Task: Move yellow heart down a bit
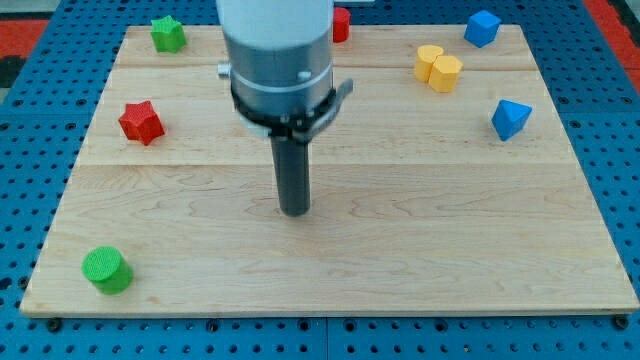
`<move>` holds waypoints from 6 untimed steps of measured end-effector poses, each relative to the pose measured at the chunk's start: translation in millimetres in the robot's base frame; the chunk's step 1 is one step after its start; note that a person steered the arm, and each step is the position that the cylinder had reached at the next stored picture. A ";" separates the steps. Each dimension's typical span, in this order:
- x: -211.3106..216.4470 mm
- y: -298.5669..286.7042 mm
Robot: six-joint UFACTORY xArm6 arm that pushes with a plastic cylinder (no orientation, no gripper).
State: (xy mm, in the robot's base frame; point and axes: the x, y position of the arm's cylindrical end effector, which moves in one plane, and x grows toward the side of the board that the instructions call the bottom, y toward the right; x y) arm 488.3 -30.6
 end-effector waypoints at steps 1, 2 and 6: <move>-62.5 -4.5; -127.7 -4.5; -275.3 128.4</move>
